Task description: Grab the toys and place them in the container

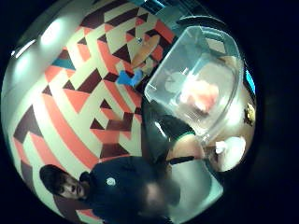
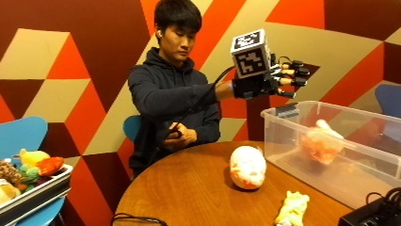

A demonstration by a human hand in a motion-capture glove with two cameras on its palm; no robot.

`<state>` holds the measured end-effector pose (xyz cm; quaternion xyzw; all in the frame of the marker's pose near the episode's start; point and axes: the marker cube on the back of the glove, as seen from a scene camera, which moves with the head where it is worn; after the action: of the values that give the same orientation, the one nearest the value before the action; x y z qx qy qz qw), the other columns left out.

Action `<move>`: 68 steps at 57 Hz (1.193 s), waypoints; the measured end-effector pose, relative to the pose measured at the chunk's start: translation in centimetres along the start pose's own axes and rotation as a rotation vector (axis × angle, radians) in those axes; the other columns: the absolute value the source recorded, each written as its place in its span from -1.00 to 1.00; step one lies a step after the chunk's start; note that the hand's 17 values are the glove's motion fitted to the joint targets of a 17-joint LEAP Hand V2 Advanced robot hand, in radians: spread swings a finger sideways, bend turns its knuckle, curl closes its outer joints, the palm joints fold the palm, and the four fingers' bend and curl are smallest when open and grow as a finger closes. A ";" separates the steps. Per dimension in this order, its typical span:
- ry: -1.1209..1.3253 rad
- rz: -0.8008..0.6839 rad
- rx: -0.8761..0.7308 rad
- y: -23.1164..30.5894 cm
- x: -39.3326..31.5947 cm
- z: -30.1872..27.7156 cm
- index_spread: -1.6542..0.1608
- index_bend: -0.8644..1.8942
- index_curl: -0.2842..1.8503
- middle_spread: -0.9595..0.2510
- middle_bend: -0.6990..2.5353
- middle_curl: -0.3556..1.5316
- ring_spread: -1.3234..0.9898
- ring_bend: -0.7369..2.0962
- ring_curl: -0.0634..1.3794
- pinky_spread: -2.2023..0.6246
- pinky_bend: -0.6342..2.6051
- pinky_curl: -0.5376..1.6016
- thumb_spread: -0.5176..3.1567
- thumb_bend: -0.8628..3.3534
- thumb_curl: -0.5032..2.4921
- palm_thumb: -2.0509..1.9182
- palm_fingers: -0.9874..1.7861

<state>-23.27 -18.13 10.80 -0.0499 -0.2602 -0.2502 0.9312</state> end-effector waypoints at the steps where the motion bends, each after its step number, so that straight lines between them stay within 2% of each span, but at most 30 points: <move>1: 0.011 0.002 -0.018 0.4 0.3 -0.1 0.45 -0.35 -0.05 0.54 -0.49 0.02 0.09 -0.27 -0.29 0.55 0.06 -0.10 -0.23 -0.60 -0.13 0.17 -0.58; 9: 0.122 0.042 -0.128 4.3 2.5 -1.0 0.50 -0.33 -0.19 0.61 -0.49 -0.07 0.13 -0.36 -0.36 0.58 -0.02 -0.15 -0.13 -0.60 -0.21 0.17 -0.52; 20: 0.226 0.149 -0.231 7.6 4.4 -1.3 0.53 -0.30 -0.30 0.63 -0.48 -0.16 0.15 -0.39 -0.44 0.60 -0.08 -0.18 -0.06 -0.60 -0.28 0.18 -0.47; 31: 0.195 0.149 -0.204 8.7 5.7 -0.7 0.54 -0.26 -0.36 0.63 -0.46 -0.20 0.16 -0.38 -0.52 0.61 -0.13 -0.20 -0.04 -0.59 -0.33 0.19 -0.41; 38: 0.193 0.185 -0.236 8.2 7.8 1.7 0.54 -0.26 -0.37 0.63 -0.46 -0.22 0.16 -0.38 -0.55 0.61 -0.14 -0.20 -0.03 -0.59 -0.35 0.20 -0.40; 44: 0.266 0.265 -0.330 7.8 10.8 5.3 0.52 -0.25 -0.38 0.62 -0.48 -0.24 0.16 -0.38 -0.58 0.61 -0.15 -0.20 -0.02 -0.59 -0.36 0.21 -0.40; 53: 0.364 0.269 -0.467 8.9 13.0 10.7 0.50 -0.26 -0.39 0.62 -0.51 -0.30 0.18 -0.37 -0.61 0.62 -0.08 -0.18 -0.03 -0.60 -0.38 0.21 -0.41; 58: 0.427 0.250 -0.466 9.1 13.7 11.8 0.49 -0.24 -0.39 0.61 -0.47 -0.31 0.18 -0.31 -0.60 0.62 -0.03 -0.16 -0.03 -0.58 -0.38 0.24 -0.24; 64: 0.414 0.236 -0.396 8.7 14.2 12.3 0.52 -0.23 -0.39 0.53 -0.33 -0.25 0.14 -0.12 -0.54 0.59 -0.12 -0.22 0.00 -0.52 -0.34 0.36 0.14; 68: 0.387 0.231 -0.312 8.3 14.6 12.7 0.52 -0.25 -0.37 0.46 -0.30 -0.21 0.05 0.01 -0.45 0.52 -0.13 -0.22 -0.05 -0.49 -0.29 0.44 0.21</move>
<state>-14.26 -14.44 29.49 -0.1733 -0.0284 -0.1844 0.9671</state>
